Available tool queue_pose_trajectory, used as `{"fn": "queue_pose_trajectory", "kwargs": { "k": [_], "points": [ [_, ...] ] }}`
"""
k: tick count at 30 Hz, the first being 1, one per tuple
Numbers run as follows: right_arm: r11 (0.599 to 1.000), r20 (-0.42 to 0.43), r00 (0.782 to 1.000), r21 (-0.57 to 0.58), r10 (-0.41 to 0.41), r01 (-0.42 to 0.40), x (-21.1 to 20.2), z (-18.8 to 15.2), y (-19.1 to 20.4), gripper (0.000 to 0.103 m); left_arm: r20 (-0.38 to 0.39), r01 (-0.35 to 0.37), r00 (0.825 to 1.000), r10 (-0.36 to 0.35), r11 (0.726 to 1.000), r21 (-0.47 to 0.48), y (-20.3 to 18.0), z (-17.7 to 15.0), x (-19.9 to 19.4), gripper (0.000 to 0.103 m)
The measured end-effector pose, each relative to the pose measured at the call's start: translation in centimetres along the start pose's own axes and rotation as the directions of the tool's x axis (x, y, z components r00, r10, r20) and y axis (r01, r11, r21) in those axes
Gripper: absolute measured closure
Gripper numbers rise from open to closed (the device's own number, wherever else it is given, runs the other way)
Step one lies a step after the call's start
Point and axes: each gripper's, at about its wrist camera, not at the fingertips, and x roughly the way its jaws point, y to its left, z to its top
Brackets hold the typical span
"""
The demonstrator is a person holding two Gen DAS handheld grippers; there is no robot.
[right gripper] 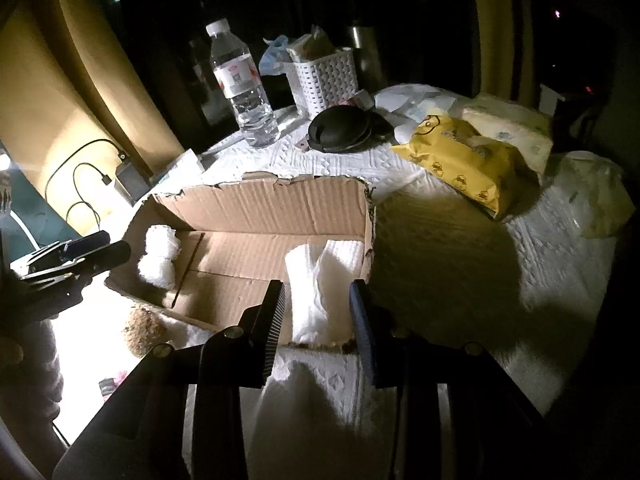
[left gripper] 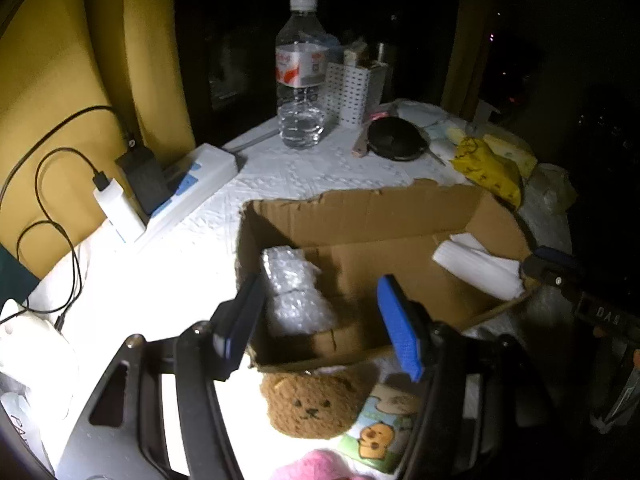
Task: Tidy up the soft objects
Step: 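Open both tools to drop bubble wrap and towel into the box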
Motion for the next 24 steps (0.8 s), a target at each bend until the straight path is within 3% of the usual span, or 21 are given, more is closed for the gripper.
{"fn": "queue_pose_trajectory", "kwargs": {
  "k": [24],
  "points": [
    [0.999, 0.036, 0.999, -0.029, 0.034, -0.033, -5.9, -4.1, 2.8, 0.056, 0.011, 0.033, 0.999, -0.034, 0.999, 0.041, -2.8, -3.8, -4.6, 0.041]
  ]
}}
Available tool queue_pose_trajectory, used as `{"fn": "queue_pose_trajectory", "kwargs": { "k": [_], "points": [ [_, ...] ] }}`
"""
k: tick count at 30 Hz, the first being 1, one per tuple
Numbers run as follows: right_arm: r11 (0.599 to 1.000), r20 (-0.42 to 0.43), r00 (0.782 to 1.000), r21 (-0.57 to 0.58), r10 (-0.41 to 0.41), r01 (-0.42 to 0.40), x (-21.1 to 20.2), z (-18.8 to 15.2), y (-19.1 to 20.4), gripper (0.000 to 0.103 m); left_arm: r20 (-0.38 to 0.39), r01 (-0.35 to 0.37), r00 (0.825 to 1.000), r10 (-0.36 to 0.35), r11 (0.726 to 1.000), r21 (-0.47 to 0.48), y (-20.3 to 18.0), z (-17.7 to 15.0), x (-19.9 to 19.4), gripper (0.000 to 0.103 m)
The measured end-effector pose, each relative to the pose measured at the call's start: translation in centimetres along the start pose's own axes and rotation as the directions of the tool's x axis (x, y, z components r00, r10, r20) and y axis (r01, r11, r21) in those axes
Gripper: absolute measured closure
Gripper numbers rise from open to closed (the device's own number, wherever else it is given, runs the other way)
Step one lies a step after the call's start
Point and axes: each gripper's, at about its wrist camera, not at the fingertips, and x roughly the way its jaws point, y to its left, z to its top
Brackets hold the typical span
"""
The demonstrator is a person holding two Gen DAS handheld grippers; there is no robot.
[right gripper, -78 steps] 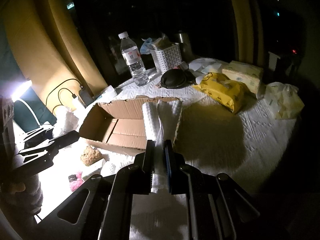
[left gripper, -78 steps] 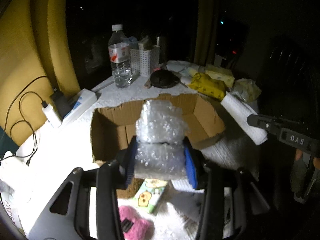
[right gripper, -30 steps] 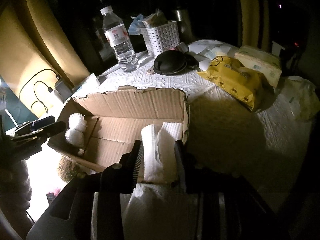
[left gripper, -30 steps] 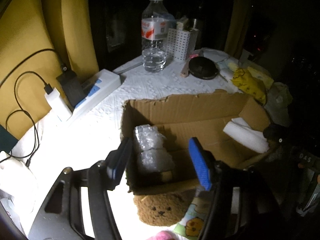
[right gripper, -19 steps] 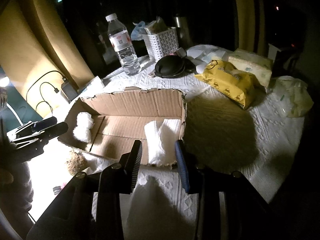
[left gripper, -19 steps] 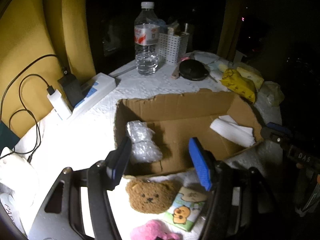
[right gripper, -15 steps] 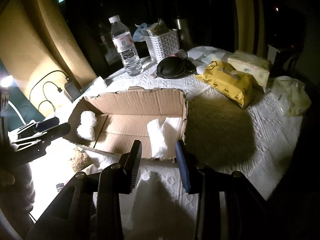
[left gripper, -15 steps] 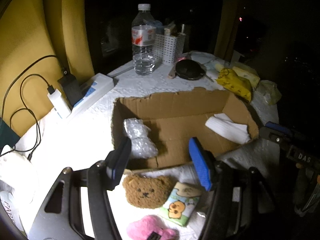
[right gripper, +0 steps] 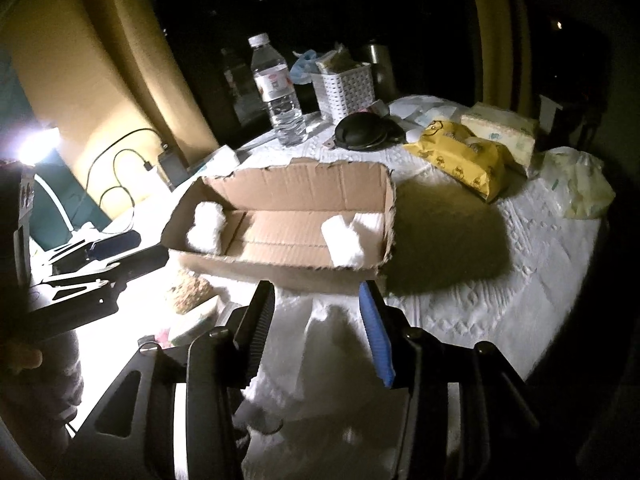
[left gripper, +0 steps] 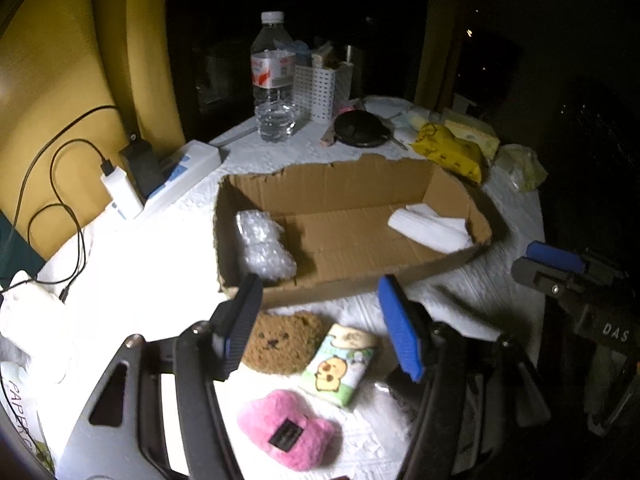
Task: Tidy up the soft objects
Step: 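Open both tools to drop bubble wrap and towel into the box, then grasp the grey sock with the left tool while the right tool grasps a white towel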
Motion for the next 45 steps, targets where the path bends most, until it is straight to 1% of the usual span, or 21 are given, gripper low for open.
{"fn": "queue_pose_trajectory", "kwargs": {
  "k": [9, 12, 16, 21, 25, 32, 37, 38, 39, 41, 42, 45],
  "points": [
    [0.999, -0.021, 0.999, -0.014, 0.029, -0.03, -0.7, -2.2, 1.4, 0.055, -0.005, 0.008, 1.0, -0.008, 1.0, 0.026, -1.2, -1.7, -1.3, 0.041],
    [0.999, -0.042, 0.999, -0.025, 0.031, -0.032, -0.6, -3.0, 2.0, 0.055, -0.009, 0.01, 1.0, -0.01, 0.999, 0.032, -1.6, -2.3, -1.5, 0.041],
    [0.999, -0.07, 0.997, -0.01, 0.032, -0.033, -0.4, -4.2, 2.0, 0.055, -0.017, 0.013, 1.0, -0.012, 0.999, 0.043, -1.9, -3.0, -1.6, 0.041],
    [0.998, -0.087, 0.995, 0.039, 0.054, -0.051, -0.1, -5.3, 1.3, 0.046, -0.029, 0.018, 0.999, -0.017, 0.999, 0.048, -2.1, -3.9, -1.6, 0.041],
    [0.995, -0.108, 0.991, 0.07, 0.073, -0.066, 0.3, -6.1, 1.2, 0.045, -0.039, 0.023, 0.999, -0.021, 0.998, 0.051, -2.2, -4.6, -1.6, 0.041],
    [0.989, -0.136, 0.985, 0.119, 0.109, -0.093, 1.8, -6.1, 1.2, 0.045, -0.053, 0.023, 0.998, -0.021, 0.999, 0.039, -1.2, -5.2, -1.6, 0.041],
    [0.976, -0.12, 0.981, 0.172, 0.155, -0.133, 3.0, -5.1, 0.8, 0.045, -0.064, 0.026, 0.998, -0.024, 0.999, 0.024, -0.7, -5.3, -1.4, 0.041],
    [0.977, -0.119, 0.98, 0.167, 0.157, -0.136, 3.2, -4.9, 0.9, 0.053, -0.066, 0.027, 0.998, -0.025, 0.999, 0.023, -0.7, -5.3, -1.3, 0.041],
    [0.978, -0.117, 0.98, 0.155, 0.159, -0.14, 3.4, -4.8, 1.1, 0.073, -0.068, 0.029, 0.997, -0.027, 0.999, 0.023, -0.8, -5.3, -1.2, 0.041],
    [0.984, -0.114, 0.984, 0.124, 0.139, -0.125, 3.5, -4.6, 1.5, 0.089, -0.071, 0.036, 0.997, -0.034, 0.999, 0.023, -1.0, -5.3, -1.1, 0.04],
    [0.987, -0.111, 0.985, 0.11, 0.131, -0.119, 3.5, -4.6, 1.5, 0.093, -0.074, 0.041, 0.996, -0.039, 0.999, 0.024, -1.2, -5.4, -1.1, 0.04],
    [0.99, -0.095, 0.988, 0.089, 0.121, -0.113, 3.1, -4.7, 1.3, 0.095, -0.082, 0.065, 0.995, -0.062, 0.997, 0.034, -2.1, -5.5, -1.0, 0.04]
  ]
}}
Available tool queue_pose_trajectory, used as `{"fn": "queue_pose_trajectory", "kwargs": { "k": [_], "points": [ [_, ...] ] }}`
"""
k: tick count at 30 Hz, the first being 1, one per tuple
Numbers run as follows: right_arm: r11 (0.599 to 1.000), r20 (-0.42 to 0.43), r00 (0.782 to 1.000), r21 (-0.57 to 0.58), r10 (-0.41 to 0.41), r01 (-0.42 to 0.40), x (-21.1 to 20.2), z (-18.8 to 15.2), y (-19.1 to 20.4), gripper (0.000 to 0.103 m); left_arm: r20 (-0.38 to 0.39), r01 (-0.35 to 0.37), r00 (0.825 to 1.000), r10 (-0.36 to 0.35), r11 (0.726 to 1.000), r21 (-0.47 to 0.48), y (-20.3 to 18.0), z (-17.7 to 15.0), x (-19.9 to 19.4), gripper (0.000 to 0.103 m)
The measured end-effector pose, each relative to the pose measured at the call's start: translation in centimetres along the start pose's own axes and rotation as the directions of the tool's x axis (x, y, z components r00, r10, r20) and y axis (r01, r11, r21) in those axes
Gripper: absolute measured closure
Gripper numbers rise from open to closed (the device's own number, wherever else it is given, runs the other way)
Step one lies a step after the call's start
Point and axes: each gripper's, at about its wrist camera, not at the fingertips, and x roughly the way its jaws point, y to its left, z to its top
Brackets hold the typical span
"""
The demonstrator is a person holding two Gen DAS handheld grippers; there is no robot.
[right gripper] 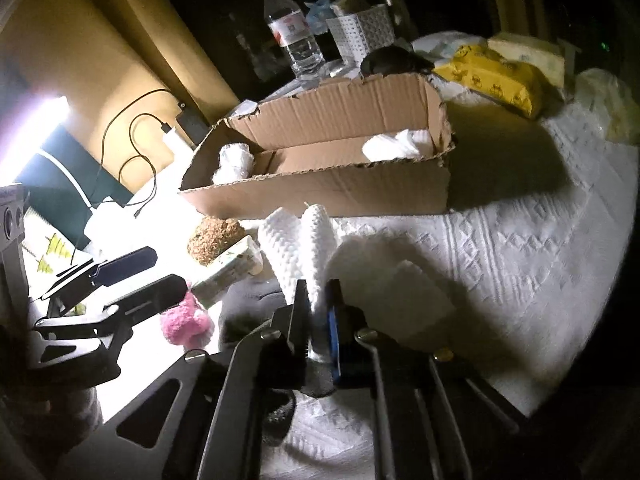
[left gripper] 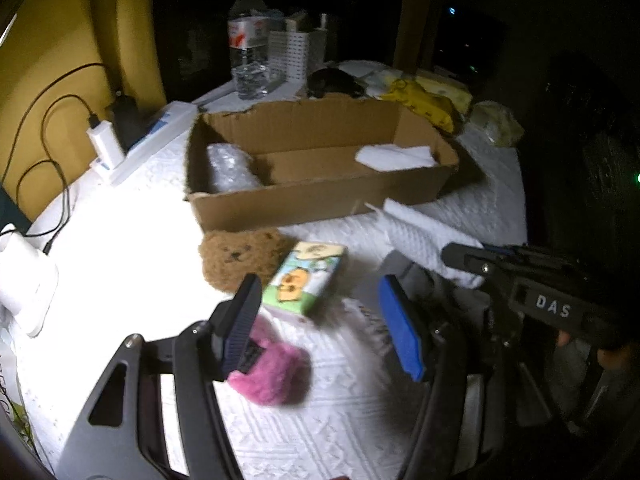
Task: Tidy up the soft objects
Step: 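Grasp the grey sock with the left tool while the right tool grasps a white towel, then lift the grey sock with the left tool while the right tool lifts the towel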
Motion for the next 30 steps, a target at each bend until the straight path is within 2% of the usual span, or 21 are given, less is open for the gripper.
{"fn": "queue_pose_trajectory", "kwargs": {
  "k": [6, 13, 20, 22, 23, 24, 30],
  "points": [
    [0.998, 0.044, 0.998, 0.031, -0.05, 0.049, -1.8, -0.1, -2.7, 0.095, -0.022, 0.059, 0.998, -0.059, 0.998, 0.029, -2.7, -0.2, 0.4, 0.036],
    [0.986, 0.028, 0.99, 0.094, -0.141, 0.138, -2.4, -1.4, -7.4, 0.095, -0.04, 0.11, 0.993, -0.107, 0.991, 0.074, -6.1, -0.5, 0.7, 0.033],
    [0.977, -0.003, 0.981, 0.087, -0.194, 0.193, -2.2, -2.9, -9.0, 0.094, -0.09, 0.068, 0.994, -0.06, 0.993, 0.093, -7.2, -1.2, 3.3, 0.031],
    [0.976, -0.004, 0.979, 0.075, -0.205, 0.204, -2.2, -2.9, -8.9, 0.082, -0.099, 0.054, 0.994, -0.044, 0.994, 0.097, -7.3, -1.2, 3.7, 0.031],
    [0.976, 0.002, 0.978, 0.069, -0.209, 0.209, -2.3, -2.9, -8.8, 0.065, -0.1, 0.044, 0.994, -0.034, 0.994, 0.103, -7.4, -1.2, 3.9, 0.031],
    [0.976, 0.009, 0.978, 0.07, -0.209, 0.208, -2.4, -2.9, -8.8, 0.053, -0.101, 0.035, 0.995, -0.024, 0.993, 0.109, -7.5, -1.2, 4.0, 0.031],
    [0.982, 0.056, 0.98, 0.022, -0.191, 0.19, -3.1, -2.4, -7.5, 0.05, -0.091, -0.001, 0.996, 0.016, 0.986, 0.165, -8.1, -1.3, 4.5, 0.031]
  ]
}}
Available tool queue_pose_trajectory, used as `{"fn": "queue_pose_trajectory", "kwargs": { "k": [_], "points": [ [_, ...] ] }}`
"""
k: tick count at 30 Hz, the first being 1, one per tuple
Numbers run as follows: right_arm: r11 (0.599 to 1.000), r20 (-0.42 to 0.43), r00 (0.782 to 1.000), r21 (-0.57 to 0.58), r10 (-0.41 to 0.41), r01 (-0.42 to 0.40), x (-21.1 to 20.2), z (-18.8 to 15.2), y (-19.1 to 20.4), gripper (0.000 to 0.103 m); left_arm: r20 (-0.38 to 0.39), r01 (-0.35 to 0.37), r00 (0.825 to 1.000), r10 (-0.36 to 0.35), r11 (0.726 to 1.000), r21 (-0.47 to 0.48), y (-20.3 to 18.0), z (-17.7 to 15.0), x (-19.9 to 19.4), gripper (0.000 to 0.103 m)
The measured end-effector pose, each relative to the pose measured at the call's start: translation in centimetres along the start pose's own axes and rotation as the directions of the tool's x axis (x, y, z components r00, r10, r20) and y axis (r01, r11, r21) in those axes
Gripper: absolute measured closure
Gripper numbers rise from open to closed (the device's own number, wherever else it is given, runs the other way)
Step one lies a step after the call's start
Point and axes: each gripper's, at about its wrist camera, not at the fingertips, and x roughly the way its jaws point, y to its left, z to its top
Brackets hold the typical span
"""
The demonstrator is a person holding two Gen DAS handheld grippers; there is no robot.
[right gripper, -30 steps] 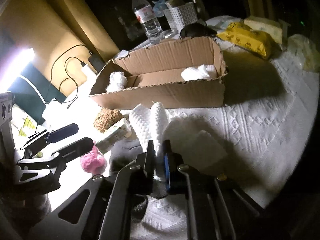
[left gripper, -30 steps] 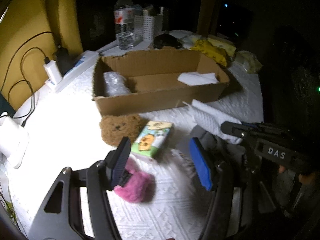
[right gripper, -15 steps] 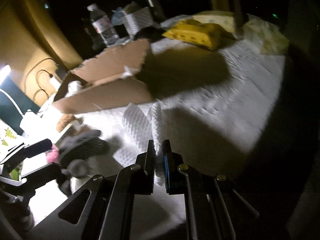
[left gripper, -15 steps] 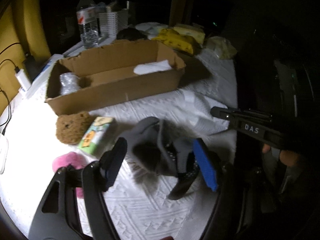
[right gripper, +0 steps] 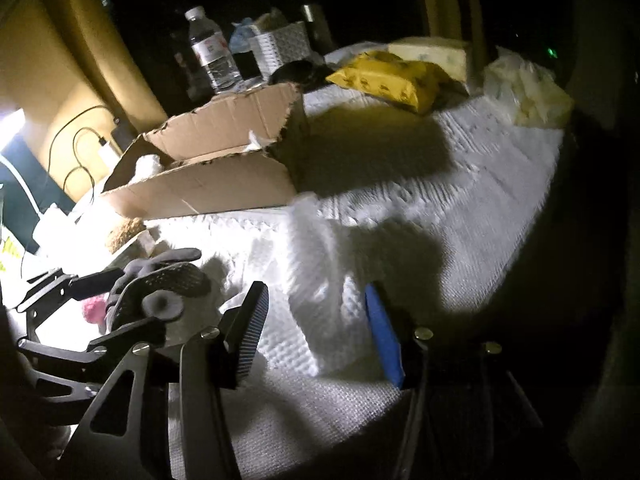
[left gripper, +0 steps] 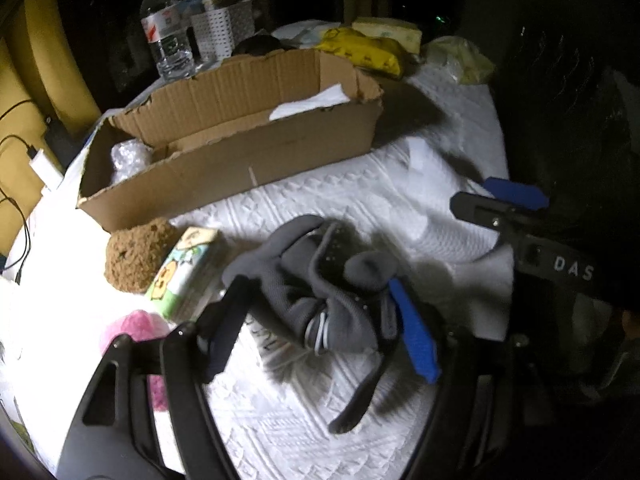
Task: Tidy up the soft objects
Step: 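Lift the grey sock with the left tool while the right tool lifts the towel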
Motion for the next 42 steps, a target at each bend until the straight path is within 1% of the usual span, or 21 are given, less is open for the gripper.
{"fn": "queue_pose_trajectory", "kwargs": {
  "k": [3, 7, 9, 10, 11, 12, 13, 14, 15, 16, 17, 19, 22, 24, 25, 26, 28, 31, 33, 36, 42],
  "points": [
    [0.999, -0.019, 1.0, -0.041, 0.003, -0.004, 0.5, -0.3, 0.9, 0.049, 0.009, 0.008, 1.0, -0.008, 1.0, 0.014, 0.0, -0.2, -0.1, 0.032],
    [0.997, -0.05, 0.999, -0.078, -0.006, 0.002, 1.6, -0.8, 1.8, 0.049, 0.022, 0.026, 0.999, -0.026, 0.999, 0.021, 0.2, -0.5, -0.5, 0.042],
    [0.995, -0.051, 0.999, -0.097, -0.017, 0.012, 2.0, -0.9, 2.1, 0.05, 0.036, 0.04, 0.999, -0.041, 0.999, 0.015, 0.4, -0.6, -1.0, 0.055],
    [0.994, -0.053, 0.998, -0.112, -0.023, 0.017, 2.2, -1.0, 2.4, 0.05, 0.045, 0.05, 0.998, -0.05, 0.999, 0.009, 0.6, -0.7, -1.2, 0.059],
    [0.991, -0.055, 0.998, -0.131, -0.033, 0.026, 2.4, -1.2, 2.7, 0.052, 0.056, 0.061, 0.997, -0.061, 0.998, 0.003, 0.8, -0.6, -1.6, 0.066],
    [0.988, -0.052, 0.998, -0.151, -0.046, 0.037, 2.6, -1.4, 3.0, 0.063, 0.061, 0.066, 0.996, -0.066, 0.998, 0.0, 0.9, -0.6, -1.9, 0.068],
    [0.984, -0.05, 0.997, -0.171, -0.067, 0.057, 2.9, -1.6, 3.2, 0.067, 0.068, 0.072, 0.995, -0.071, 0.997, -0.002, 1.1, -0.5, -2.1, 0.072],
    [0.981, -0.038, 0.996, -0.182, -0.078, 0.07, 2.9, -1.7, 3.3, 0.074, 0.073, 0.073, 0.995, -0.073, 0.997, -0.003, 1.2, -0.5, -2.3, 0.081],
    [0.982, -0.039, 0.997, -0.182, -0.069, 0.06, 2.9, -1.7, 3.3, 0.085, 0.079, 0.077, 0.994, -0.077, 0.997, -0.003, 1.4, -0.5, -2.5, 0.086],
    [0.982, -0.04, 0.997, -0.179, -0.062, 0.054, 2.8, -1.7, 3.3, 0.089, 0.085, 0.083, 0.993, -0.083, 0.997, -0.004, 1.6, -0.5, -2.6, 0.093],
    [0.983, -0.042, 0.997, -0.176, -0.06, 0.052, 2.7, -1.6, 3.3, 0.091, 0.089, 0.089, 0.992, -0.089, 0.996, -0.007, 1.8, -0.4, -2.8, 0.095],
    [0.985, -0.047, 0.998, -0.169, -0.051, 0.042, 2.7, -1.5, 3.2, 0.092, 0.093, 0.09, 0.992, -0.089, 0.996, -0.01, 2.2, -0.4, -3.0, 0.095],
    [0.987, -0.047, 0.998, -0.159, -0.043, 0.035, 2.5, -1.3, 3.1, 0.092, 0.083, 0.113, 0.99, -0.111, 0.993, -0.019, 2.6, -0.6, -3.0, 0.095],
    [0.987, -0.047, 0.998, -0.157, -0.041, 0.033, 2.5, -1.3, 3.1, 0.092, 0.076, 0.13, 0.989, -0.126, 0.99, -0.049, 3.1, -0.7, -2.9, 0.09],
    [0.987, -0.048, 0.998, -0.156, -0.039, 0.031, 2.4, -1.3, 3.1, 0.092, 0.069, 0.134, 0.989, -0.13, 0.989, -0.059, 3.3, -0.7, -2.8, 0.086],
    [0.987, -0.049, 0.998, -0.158, -0.038, 0.03, 2.5, -1.4, 3.1, 0.092, 0.057, 0.13, 0.99, -0.126, 0.99, -0.062, 3.4, -0.8, -2.7, 0.076],
    [0.987, -0.049, 0.998, -0.157, -0.034, 0.026, 2.4, -1.5, 3.2, 0.092, 0.042, 0.112, 0.993, -0.109, 0.992, -0.059, 3.5, -1.0, -2.4, 0.074],
    [0.988, -0.049, 0.998, -0.154, -0.028, 0.02, 2.3, -1.6, 3.2, 0.092, 0.036, 0.074, 0.997, -0.072, 0.996, -0.046, 3.5, -1.3, -2.3, 0.066],
    [0.988, -0.05, 0.998, -0.153, -0.024, 0.016, 2.3, -1.7, 3.2, 0.092, 0.03, 0.033, 0.999, -0.032, 0.999, -0.041, 3.4, -1.5, -2.5, 0.045],
    [0.989, -0.051, 0.999, -0.148, -0.018, 0.01, 2.3, -1.7, 3.1, 0.092, 0.04, 0.021, 0.999, -0.019, 0.999, -0.049, 3.9, -2.0, -3.0, 0.042],
    [0.99, -0.051, 0.999, -0.141, -0.006, -0.001, 2.3, -1.8, 2.8, 0.092, 0.006, -0.037, 0.999, 0.037, 0.997, -0.075, 5.5, -3.4, -2.7, 0.042]
  ]
}}
